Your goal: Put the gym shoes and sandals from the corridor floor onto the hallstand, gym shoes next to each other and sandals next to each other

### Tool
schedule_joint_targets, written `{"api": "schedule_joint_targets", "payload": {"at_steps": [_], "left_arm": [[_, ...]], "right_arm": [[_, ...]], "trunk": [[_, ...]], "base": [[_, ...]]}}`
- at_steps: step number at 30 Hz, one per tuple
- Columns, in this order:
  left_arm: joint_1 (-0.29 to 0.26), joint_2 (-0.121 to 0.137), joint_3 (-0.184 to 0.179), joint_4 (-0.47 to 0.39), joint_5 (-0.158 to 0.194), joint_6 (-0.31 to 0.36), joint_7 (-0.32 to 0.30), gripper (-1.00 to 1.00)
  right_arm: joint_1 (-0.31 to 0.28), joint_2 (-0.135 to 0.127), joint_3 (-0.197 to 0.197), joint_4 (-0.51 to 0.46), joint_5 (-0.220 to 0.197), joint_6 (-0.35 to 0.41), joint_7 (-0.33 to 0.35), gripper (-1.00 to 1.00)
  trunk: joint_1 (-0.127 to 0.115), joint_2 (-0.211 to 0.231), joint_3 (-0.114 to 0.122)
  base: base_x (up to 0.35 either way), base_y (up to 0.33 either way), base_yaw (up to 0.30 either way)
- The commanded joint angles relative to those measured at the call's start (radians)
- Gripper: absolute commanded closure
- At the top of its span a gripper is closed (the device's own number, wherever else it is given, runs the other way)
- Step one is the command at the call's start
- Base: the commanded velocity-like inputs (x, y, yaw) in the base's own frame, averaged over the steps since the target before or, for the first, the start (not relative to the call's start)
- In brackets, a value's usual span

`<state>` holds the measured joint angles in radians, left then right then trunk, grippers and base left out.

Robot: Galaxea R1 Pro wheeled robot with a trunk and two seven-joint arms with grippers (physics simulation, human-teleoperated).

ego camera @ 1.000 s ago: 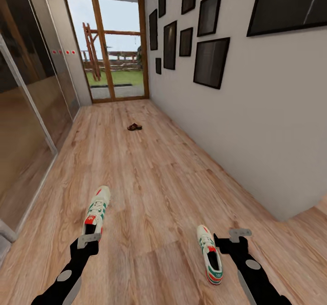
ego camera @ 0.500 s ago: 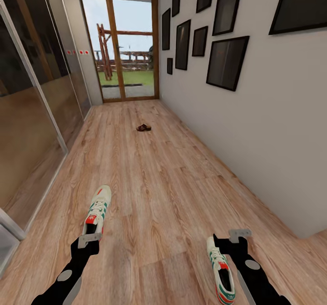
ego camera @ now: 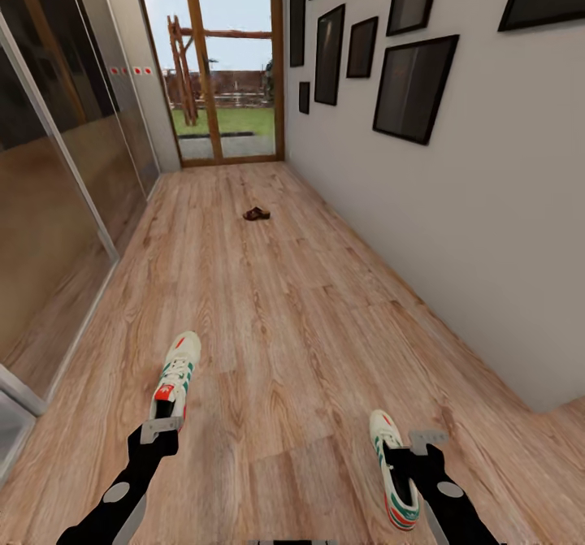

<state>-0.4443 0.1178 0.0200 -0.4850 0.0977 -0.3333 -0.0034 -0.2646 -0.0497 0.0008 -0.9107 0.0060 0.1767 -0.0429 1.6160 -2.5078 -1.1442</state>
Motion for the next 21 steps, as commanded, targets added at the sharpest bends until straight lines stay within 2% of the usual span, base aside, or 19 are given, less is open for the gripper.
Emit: {"api": "schedule_joint_targets", "payload": {"at_steps": [1,16,17,18,21], "left_arm": [[-0.001,0.000,-0.003,0.000,0.009,-0.003,0.000,1.00],[-0.001,0.000,-0.003,0.000,0.008,-0.007,0.000,1.00],[-0.001,0.000,-0.002,0.000,0.008,-0.007,0.000,1.00],[-0.001,0.000,-0.002,0.000,0.008,-0.007,0.000,1.00],[-0.001,0.000,-0.002,0.000,0.007,-0.007,0.000,1.00]], "right_arm": [[0.000,0.000,0.001,-0.001,0.000,0.006,-0.003,-1.00],[0.000,-0.001,0.001,0.002,0.002,-0.005,-0.004,-1.00],[0.000,-0.001,0.001,0.004,0.003,-0.021,-0.004,-1.00],[-0.001,-0.001,0.001,0.030,0.004,-0.087,-0.004,-1.00],[0.000,-0.001,0.003,0.107,0.004,-0.215,-0.002,-1.00]], "trunk": [[0.000,-0.001,-0.006],[0.007,-0.004,-0.088],[0.007,-0.004,-0.094],[0.008,-0.005,-0.099],[0.009,-0.005,-0.116]], "base": [[0.000,0.000,0.000],[0.000,0.000,0.000],[0.000,0.000,0.000],[0.000,0.000,0.000],[0.000,0.000,0.000]]}}
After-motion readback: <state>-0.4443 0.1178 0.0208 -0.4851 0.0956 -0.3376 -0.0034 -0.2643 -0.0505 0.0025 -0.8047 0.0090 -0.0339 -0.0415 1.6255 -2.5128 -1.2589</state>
